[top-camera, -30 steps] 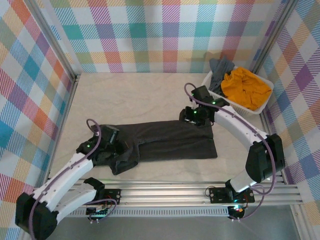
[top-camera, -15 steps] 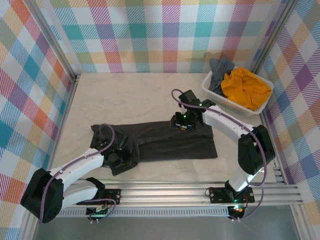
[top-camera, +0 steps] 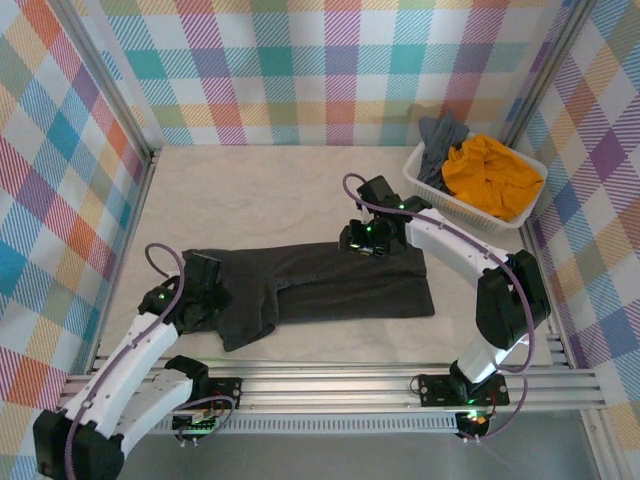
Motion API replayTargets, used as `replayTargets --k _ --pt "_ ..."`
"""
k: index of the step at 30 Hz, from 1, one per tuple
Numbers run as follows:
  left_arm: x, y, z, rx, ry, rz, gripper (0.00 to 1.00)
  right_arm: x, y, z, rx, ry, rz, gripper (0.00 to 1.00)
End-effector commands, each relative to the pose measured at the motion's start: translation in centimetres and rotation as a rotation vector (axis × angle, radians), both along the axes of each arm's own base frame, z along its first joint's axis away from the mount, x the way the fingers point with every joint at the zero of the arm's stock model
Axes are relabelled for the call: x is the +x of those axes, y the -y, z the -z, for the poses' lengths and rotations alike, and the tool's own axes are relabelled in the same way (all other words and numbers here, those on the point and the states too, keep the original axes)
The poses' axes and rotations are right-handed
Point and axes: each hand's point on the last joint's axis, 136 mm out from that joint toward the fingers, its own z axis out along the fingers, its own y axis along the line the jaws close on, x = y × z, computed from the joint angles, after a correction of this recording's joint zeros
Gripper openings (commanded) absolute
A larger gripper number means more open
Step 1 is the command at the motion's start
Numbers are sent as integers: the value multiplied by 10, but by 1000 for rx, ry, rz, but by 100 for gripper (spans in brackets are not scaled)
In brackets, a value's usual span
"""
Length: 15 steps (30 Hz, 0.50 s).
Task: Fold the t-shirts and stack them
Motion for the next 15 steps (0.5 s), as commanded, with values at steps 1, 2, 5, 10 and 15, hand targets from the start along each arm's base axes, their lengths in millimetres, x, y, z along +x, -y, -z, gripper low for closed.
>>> replayTargets --k 1,2,5,10,15 --pt "-8 -21 23 45 -90 -117 39 4 -5 1 53 -18 4 44" --pt "-1 -19 27 14 -62 -130 39 5 -5 2 70 -27 9 44" --pt "12 -23 38 -23 -17 -176 35 4 -3 12 114 -83 34 45" --pt "7 -37 49 -7 -46 -198 32 0 18 42 86 -193 110 43" --pt "22 -23 54 -81 15 -141 32 -1 33 65 73 -243 154 43"
